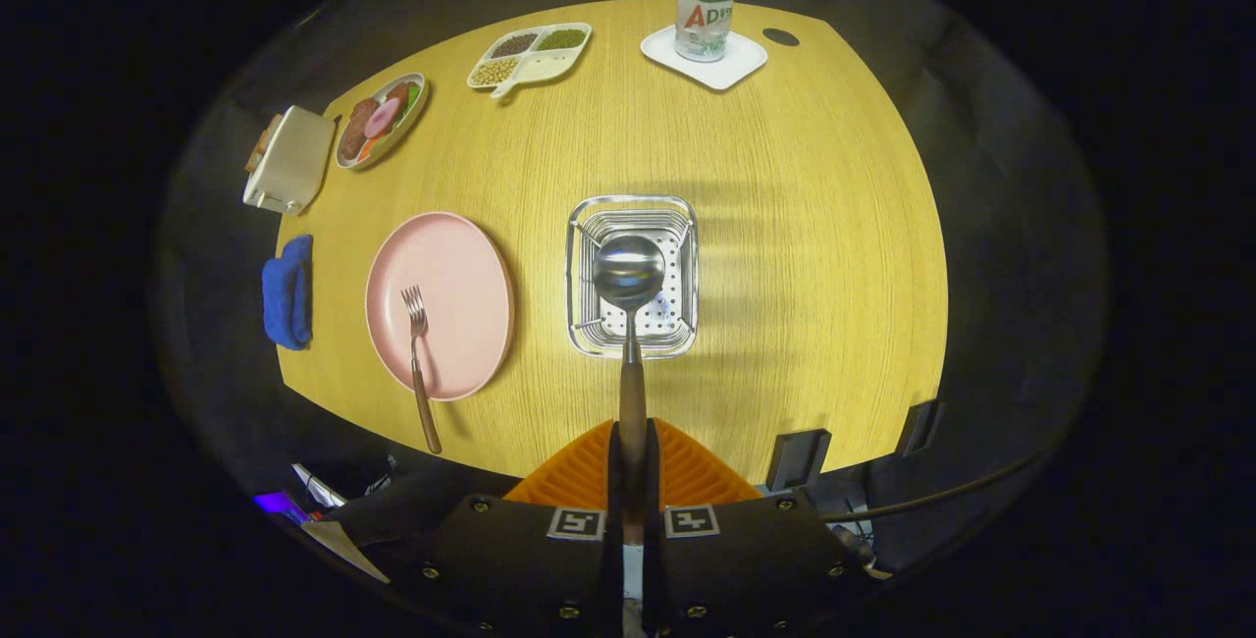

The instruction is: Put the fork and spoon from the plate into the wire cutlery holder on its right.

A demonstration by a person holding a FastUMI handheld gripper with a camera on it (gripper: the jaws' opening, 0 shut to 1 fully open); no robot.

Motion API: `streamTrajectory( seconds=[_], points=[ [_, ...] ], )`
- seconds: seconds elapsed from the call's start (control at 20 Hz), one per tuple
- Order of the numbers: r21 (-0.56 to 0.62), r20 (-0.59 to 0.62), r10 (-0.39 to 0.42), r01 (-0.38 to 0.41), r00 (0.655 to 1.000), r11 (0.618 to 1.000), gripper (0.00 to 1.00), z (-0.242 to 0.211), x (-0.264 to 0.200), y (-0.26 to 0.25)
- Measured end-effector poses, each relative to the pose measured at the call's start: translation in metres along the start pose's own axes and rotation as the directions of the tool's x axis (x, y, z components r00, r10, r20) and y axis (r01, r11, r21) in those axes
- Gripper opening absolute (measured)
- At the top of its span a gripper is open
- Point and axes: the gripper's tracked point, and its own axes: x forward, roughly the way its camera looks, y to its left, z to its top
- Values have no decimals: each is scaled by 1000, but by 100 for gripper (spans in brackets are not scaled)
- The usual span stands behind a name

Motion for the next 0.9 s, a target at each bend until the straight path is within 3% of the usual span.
streamTrajectory(
  seconds=[0.6, 0.9],
  points=[
    [169, -164, 71, -43, 984, 985, 8, 24, 21, 3],
    [166, -188, 66, -35, 980, 985, 8, 26, 27, 1]
  ],
)
